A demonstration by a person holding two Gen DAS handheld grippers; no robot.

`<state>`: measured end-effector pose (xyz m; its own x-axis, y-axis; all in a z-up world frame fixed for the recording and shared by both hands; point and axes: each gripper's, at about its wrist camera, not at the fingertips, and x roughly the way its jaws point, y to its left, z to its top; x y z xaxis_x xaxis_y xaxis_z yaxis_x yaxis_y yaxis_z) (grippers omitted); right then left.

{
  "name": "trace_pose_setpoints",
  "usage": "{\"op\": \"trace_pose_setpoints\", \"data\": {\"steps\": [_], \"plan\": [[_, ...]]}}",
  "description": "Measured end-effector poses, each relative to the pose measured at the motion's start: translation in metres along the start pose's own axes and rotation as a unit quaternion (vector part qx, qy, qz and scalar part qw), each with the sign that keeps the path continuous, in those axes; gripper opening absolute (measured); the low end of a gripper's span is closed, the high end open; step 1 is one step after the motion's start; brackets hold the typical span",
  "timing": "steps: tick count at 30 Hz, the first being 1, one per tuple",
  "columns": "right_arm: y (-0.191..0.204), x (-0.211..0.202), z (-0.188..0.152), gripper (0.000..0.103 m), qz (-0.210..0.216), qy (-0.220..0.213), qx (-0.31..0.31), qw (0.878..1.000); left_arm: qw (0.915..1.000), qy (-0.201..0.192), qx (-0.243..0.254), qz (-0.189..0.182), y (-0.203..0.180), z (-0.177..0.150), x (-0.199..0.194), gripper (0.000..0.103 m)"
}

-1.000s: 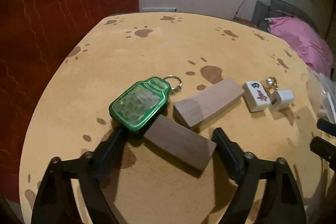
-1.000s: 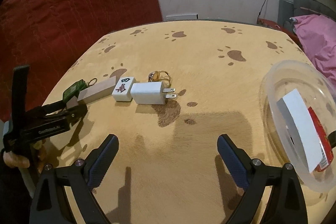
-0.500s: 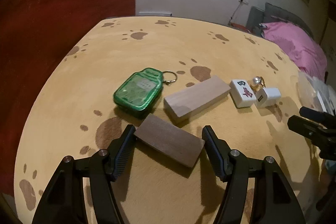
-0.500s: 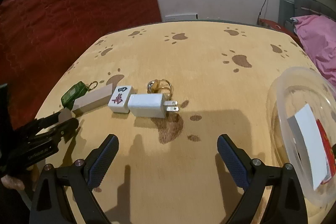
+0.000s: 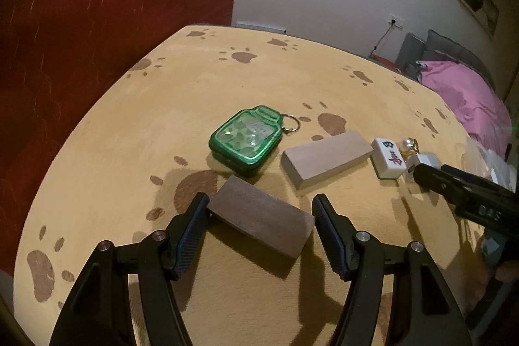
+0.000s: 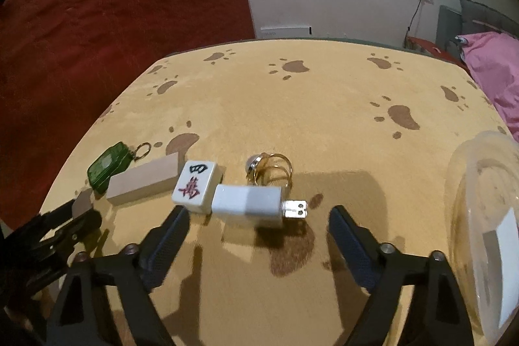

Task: Organize rigid objects
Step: 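Grasp the dark brown wooden block with left tool while right grasps the white charger plug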

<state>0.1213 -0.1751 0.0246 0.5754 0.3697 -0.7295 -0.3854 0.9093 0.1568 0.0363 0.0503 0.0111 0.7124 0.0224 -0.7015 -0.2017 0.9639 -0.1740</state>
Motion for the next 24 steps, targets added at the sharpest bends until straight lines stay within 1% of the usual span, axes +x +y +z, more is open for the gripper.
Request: {"op": "trace_pose_setpoints", "data": {"steps": [5, 6, 9, 13, 24], "plan": [[0.001, 0.009, 0.001, 0.065, -0.009, 0.007, 0.001, 1.0, 1.0, 0.001, -0.002, -0.002, 0.001, -0.001, 0.0, 0.066], [0.002, 0.009, 0.001, 0.064, -0.012, 0.004, -0.001, 1.0, 1.0, 0.001, -0.002, -0.002, 0.001, -0.001, 0.0, 0.066], [0.004, 0.008, 0.0, 0.064, -0.016, 0.001, -0.008, 1.0, 1.0, 0.002, -0.004, -0.005, 0.002, -0.001, 0.0, 0.066], [0.002, 0.004, -0.002, 0.064, -0.011, -0.001, -0.005, 1.0, 1.0, 0.003, -0.006, -0.006, 0.003, -0.001, 0.001, 0.066], [-0.003, -0.021, -0.013, 0.064, -0.009, -0.016, 0.001, 1.0, 1.0, -0.001, 0.002, 0.002, -0.001, -0.001, -0.001, 0.066]]}}
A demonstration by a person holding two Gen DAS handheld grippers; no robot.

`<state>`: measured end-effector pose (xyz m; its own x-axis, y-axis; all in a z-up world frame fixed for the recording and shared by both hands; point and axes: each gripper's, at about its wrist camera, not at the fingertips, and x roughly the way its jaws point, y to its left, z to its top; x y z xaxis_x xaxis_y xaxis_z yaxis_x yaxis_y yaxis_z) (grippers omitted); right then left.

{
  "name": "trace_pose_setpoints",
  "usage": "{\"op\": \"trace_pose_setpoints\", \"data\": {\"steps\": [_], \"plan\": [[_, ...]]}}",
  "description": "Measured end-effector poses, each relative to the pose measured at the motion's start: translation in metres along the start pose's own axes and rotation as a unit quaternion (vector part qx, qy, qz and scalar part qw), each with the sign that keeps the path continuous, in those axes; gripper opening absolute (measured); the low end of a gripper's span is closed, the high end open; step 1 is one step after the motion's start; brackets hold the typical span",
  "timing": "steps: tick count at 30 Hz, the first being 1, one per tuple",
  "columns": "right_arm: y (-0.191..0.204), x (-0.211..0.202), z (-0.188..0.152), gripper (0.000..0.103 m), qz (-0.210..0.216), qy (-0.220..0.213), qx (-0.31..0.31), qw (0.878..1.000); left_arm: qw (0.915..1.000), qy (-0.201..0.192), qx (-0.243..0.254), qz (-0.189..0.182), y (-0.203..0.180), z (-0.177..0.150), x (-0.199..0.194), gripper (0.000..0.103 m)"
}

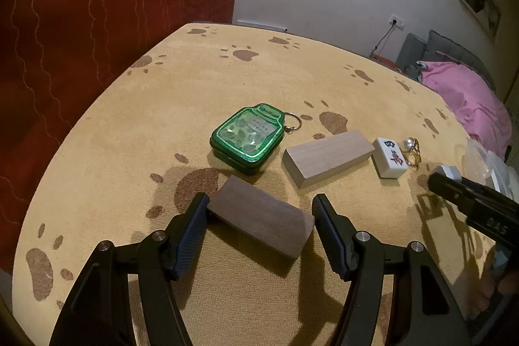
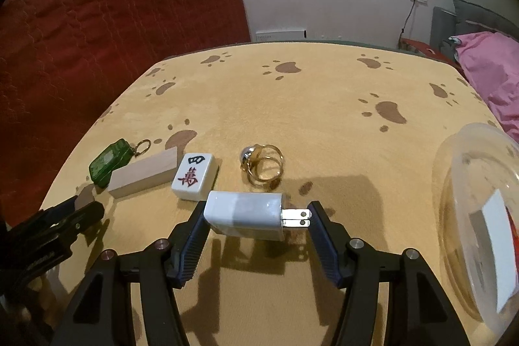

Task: Organize rigid objects
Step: 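Grasp the dark brown wooden block with left tool while right grasps the white charger plug, then carry the white charger into the bowl and release with right tool while left holds brown block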

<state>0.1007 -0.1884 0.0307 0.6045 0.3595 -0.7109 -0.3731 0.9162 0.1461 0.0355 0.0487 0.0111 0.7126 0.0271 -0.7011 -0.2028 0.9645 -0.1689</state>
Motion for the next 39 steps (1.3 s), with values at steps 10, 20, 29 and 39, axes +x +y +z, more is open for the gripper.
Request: {"op": "trace_pose_setpoints", "data": {"steps": [10, 20, 29, 39], "plan": [[-0.023, -0.035, -0.006, 0.064, -0.004, -0.027, 0.025, 0.999, 0.9995, -0.015, 0.018, 0.021, -0.014, -0.002, -0.011, 0.066], [-0.05, -0.057, -0.009, 0.064, -0.02, -0.048, 0.042, 0.998, 0.9991, -0.022, 0.029, 0.024, -0.036, -0.003, -0.023, 0.066], [-0.086, -0.074, -0.01, 0.064, -0.033, -0.063, 0.07, 0.995, 0.9982, -0.025, 0.05, 0.023, -0.061, -0.006, -0.031, 0.066], [-0.127, -0.079, -0.015, 0.064, -0.044, -0.066, 0.106, 0.991, 0.9966, -0.025, 0.076, 0.02, -0.092, -0.005, -0.035, 0.066]]}}
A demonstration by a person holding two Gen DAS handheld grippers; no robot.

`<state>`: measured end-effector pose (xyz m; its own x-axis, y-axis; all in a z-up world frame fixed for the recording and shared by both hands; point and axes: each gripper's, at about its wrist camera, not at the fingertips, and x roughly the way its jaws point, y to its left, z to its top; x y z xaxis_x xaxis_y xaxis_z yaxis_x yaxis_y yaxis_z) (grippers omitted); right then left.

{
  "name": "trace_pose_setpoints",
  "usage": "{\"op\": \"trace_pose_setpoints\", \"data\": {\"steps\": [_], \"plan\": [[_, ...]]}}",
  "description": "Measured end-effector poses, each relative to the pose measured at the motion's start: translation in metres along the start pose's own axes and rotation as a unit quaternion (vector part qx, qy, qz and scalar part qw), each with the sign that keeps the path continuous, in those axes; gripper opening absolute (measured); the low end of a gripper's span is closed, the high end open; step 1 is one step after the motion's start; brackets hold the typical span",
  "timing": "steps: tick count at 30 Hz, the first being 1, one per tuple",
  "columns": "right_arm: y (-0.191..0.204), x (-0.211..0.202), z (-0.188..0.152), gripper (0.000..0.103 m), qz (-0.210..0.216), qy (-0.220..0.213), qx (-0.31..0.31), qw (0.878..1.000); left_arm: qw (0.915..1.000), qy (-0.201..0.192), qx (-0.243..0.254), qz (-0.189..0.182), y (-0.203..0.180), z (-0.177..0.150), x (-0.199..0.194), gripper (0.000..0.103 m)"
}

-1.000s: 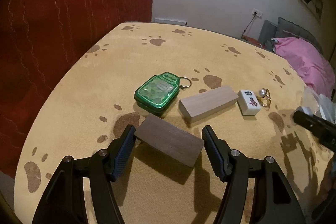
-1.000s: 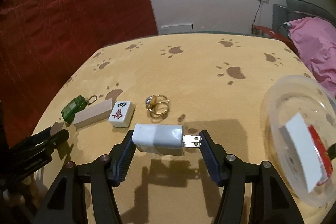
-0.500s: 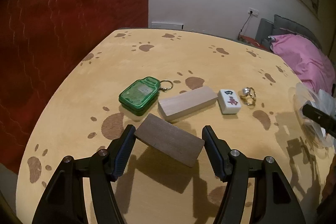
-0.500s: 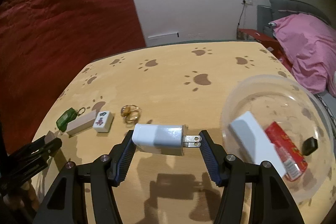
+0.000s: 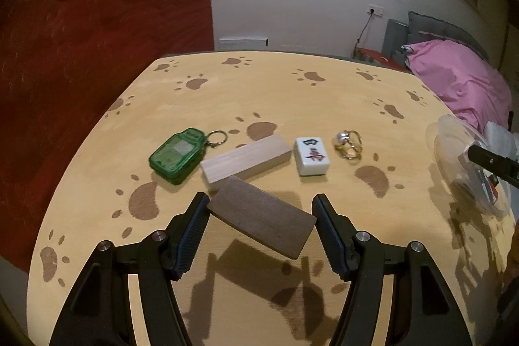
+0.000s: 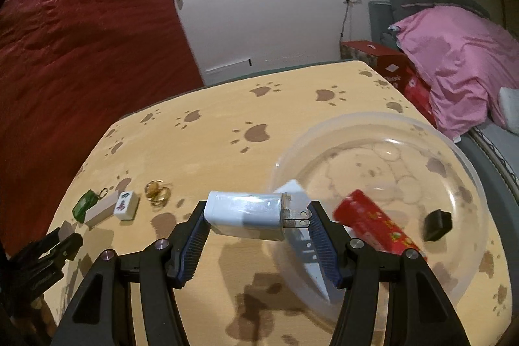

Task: Organize rigid objects
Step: 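Carry the white charger into the bowl and release with right tool while left holds brown block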

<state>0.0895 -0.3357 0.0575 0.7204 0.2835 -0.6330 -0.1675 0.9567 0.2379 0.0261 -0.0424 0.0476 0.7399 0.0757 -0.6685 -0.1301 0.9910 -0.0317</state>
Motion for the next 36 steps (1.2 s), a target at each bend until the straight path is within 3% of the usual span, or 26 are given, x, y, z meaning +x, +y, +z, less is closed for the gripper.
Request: {"op": "trace_pose_setpoints", "data": {"steps": [17, 30, 36], "plan": [[-0.055, 0.0, -0.001, 0.064, -0.048, -0.004, 0.028, 0.998, 0.9993, -0.007, 0.037, 0.003, -0.04, 0.006, -0.006, 0.066], [-0.075, -0.009, -0.006, 0.064, -0.073, -0.008, 0.032, 0.997, 0.9982, -0.009, 0.059, -0.002, -0.066, 0.007, -0.008, 0.066], [-0.076, -0.019, -0.007, 0.07, -0.077, -0.023, 0.021, 0.997, 0.9975, -0.01, 0.07, -0.005, -0.08, 0.009, -0.009, 0.066]]}}
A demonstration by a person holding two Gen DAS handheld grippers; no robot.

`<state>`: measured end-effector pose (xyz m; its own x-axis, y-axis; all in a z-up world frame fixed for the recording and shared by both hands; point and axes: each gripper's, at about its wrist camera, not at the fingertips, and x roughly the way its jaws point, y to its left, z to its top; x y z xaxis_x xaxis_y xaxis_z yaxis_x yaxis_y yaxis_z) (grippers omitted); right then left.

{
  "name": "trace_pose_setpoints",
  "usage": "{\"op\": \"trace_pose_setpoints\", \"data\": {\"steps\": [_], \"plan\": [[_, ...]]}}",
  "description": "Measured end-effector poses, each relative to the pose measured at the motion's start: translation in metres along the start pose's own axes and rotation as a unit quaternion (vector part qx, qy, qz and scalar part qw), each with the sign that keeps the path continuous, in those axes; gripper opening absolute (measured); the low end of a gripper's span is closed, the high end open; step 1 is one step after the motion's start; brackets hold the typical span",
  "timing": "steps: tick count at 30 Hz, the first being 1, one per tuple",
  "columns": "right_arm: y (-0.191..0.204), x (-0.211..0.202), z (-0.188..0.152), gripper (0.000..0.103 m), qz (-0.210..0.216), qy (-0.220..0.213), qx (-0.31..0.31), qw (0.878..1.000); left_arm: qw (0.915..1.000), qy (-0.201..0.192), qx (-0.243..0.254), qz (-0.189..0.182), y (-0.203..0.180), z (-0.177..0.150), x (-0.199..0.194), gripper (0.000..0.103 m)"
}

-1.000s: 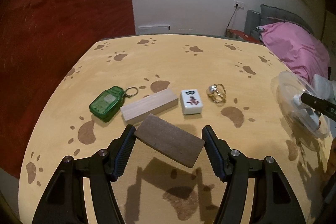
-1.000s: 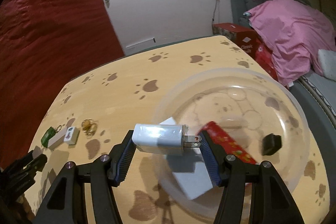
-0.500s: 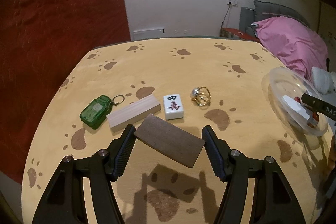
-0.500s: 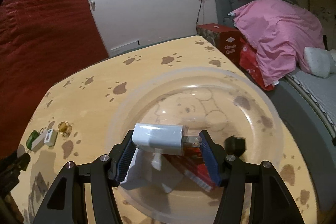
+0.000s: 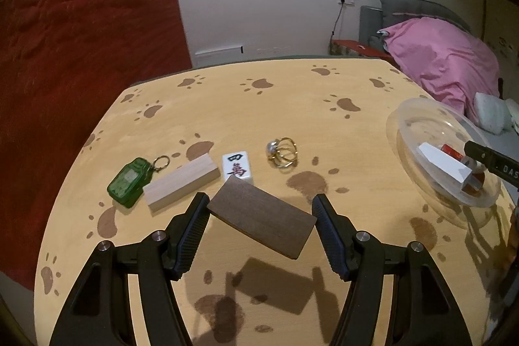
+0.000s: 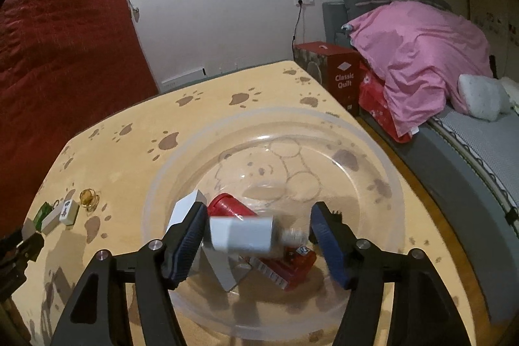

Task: Organize rigid objects
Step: 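Carry the white charger into the bowl and release with right tool while left holds brown block, then carry the dark brown block into the clear bowl and release with the left tool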

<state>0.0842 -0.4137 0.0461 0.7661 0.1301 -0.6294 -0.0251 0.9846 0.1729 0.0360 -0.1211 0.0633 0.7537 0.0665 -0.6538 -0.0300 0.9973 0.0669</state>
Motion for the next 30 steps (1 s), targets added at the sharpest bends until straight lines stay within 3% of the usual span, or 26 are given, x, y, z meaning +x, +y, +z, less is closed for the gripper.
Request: {"op": "trace_pose_setpoints", "data": {"steps": [6, 19, 30], "plan": [[-0.002, -0.006, -0.004, 0.07, -0.007, -0.005, -0.021, 1.0, 0.9999, -0.001, 0.013, -0.007, -0.018, 0.004, 0.001, 0.066], [-0.024, -0.005, -0.011, 0.07, -0.014, 0.008, -0.002, 1.0, 0.9985, 0.005, 0.046, -0.03, -0.065, 0.012, 0.007, 0.066], [-0.035, -0.011, -0.009, 0.07, -0.036, -0.004, 0.0, 0.999, 0.9947, 0.004, 0.061, -0.083, -0.108, 0.029, 0.012, 0.066]]}}
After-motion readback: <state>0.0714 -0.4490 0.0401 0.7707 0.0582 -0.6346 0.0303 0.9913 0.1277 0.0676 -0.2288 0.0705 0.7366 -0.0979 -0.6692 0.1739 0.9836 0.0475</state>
